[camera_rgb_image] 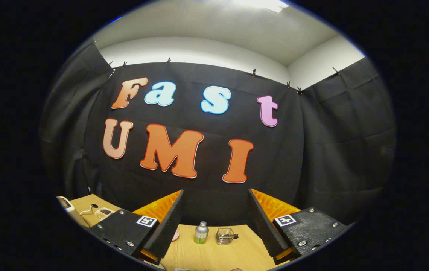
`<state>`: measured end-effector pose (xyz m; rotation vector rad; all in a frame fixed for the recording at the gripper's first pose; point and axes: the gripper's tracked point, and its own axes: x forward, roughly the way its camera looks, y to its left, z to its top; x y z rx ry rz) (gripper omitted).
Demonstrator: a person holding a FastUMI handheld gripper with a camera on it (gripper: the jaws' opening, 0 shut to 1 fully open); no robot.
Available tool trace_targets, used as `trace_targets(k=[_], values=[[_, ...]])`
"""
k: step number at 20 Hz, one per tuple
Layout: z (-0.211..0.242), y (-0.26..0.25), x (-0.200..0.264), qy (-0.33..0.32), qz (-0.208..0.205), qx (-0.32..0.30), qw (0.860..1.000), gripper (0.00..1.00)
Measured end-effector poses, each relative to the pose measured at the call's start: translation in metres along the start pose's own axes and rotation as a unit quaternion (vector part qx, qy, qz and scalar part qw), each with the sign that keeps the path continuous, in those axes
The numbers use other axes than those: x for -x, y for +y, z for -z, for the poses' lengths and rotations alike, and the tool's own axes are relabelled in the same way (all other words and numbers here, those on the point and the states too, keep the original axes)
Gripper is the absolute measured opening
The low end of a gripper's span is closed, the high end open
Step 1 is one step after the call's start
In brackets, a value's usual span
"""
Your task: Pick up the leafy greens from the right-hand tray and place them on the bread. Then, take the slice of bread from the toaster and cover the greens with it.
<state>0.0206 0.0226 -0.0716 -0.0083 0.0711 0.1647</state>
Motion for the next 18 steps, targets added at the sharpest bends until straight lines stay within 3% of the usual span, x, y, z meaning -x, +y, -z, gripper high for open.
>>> trace_targets(k=[6,11,18], values=[[0.059,0.014,0.001,0.079,-0.02,0.002,0.997,0.98],[0.121,0.021,0.011,0.171,-0.035,-0.003,0.985,0.99],[0.234,0.044,0.052,0.345,-0.082,-0.027,0.935,0.99]])
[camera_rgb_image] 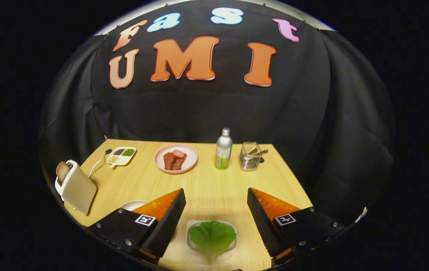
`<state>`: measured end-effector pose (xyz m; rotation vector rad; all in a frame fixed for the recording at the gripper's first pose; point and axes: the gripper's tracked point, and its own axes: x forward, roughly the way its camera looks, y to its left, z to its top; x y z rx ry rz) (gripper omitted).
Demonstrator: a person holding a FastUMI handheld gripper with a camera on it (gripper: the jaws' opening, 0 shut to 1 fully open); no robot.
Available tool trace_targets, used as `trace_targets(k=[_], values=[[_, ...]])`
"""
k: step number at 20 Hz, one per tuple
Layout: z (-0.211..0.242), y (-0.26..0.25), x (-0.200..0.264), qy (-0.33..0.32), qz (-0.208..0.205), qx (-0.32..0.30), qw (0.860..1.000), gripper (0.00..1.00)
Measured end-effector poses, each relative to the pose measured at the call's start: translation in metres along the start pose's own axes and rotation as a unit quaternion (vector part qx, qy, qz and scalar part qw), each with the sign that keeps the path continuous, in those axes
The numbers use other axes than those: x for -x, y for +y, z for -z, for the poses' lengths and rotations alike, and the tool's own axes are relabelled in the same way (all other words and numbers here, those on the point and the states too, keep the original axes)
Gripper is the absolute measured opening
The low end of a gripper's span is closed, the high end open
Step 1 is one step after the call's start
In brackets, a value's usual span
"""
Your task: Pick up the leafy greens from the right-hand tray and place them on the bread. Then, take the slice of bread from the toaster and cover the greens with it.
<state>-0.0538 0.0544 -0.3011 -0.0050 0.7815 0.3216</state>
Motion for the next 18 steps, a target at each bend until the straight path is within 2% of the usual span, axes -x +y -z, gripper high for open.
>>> trace_targets(k=[5,14,18], values=[[0.055,0.008,-0.018,0.078,-0.015,0.019,0.997,0.98],[0.098,0.013,-0.033,0.146,-0.036,0.031,0.988,0.95],[0.133,0.015,-0.034,0.199,-0.043,0.045,0.978,0.95]])
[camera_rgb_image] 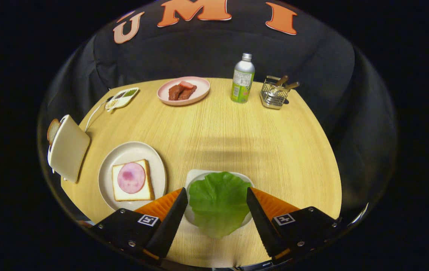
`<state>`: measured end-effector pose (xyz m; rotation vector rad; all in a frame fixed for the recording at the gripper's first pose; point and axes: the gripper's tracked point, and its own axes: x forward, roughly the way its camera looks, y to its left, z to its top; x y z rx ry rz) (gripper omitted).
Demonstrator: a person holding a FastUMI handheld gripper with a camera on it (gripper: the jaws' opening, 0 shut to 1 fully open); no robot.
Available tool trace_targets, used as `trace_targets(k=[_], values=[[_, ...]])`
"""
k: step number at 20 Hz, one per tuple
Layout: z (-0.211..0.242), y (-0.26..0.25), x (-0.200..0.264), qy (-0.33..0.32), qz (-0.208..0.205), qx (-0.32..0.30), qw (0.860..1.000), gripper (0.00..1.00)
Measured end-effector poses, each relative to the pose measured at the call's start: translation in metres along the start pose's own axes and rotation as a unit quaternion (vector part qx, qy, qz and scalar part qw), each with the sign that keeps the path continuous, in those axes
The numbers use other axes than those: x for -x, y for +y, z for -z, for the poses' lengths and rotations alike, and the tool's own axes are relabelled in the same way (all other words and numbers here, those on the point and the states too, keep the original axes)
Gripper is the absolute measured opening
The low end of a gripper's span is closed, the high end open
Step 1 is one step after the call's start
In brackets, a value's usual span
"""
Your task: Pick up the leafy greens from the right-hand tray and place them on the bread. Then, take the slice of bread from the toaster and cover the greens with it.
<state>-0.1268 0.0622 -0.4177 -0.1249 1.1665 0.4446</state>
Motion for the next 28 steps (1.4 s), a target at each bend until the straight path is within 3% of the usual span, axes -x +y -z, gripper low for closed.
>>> trace_targets(k=[6,16,18,19,24,26,27,28], values=[[0.018,-0.001,-0.023,0.034,0.019,0.034,0.999,0.89],[0.041,-0.001,-0.054,0.111,0.021,0.007,0.994,0.83],[0.045,0.004,-0.054,0.128,0.0,-0.029,0.991,0.77],[0.042,0.003,-0.055,0.129,-0.001,-0.048,0.99,0.66],[0.043,0.003,-0.057,0.148,-0.002,-0.04,0.988,0.48],[0.042,0.002,-0.056,0.146,0.001,-0.057,0.988,0.37],[0.042,0.001,-0.056,0.143,0.002,-0.064,0.988,0.23],[0.044,0.001,-0.056,0.142,0.002,-0.071,0.987,0.19]])
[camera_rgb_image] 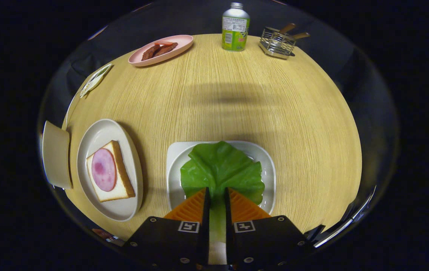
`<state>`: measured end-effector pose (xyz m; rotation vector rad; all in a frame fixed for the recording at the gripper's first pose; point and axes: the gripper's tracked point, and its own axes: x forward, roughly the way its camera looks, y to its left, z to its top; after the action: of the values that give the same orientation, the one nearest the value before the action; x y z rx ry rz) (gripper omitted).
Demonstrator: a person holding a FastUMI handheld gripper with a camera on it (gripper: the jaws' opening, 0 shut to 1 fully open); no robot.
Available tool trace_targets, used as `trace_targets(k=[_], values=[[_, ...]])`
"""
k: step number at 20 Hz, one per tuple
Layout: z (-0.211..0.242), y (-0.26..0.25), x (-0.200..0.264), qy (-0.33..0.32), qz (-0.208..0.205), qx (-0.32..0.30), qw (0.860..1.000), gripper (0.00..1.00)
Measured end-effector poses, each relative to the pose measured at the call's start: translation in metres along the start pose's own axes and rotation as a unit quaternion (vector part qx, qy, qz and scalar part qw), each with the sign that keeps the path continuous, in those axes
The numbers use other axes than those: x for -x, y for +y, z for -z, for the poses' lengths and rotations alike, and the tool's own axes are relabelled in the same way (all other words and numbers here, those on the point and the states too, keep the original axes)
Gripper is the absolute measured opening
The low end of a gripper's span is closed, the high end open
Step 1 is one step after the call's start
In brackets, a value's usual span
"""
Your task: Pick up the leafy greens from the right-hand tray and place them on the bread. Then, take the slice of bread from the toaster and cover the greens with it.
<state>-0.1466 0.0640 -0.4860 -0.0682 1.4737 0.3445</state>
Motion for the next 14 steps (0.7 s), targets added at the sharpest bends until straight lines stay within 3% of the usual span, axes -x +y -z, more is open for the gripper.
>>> trace_targets(k=[3,5,14], values=[[-0.003,-0.002,0.002,-0.014,0.003,-0.005,1.0,0.05],[-0.003,0.006,0.008,-0.025,-0.02,-0.024,0.999,0.01],[-0.015,0.014,0.059,-0.087,-0.042,-0.038,0.995,0.01]])
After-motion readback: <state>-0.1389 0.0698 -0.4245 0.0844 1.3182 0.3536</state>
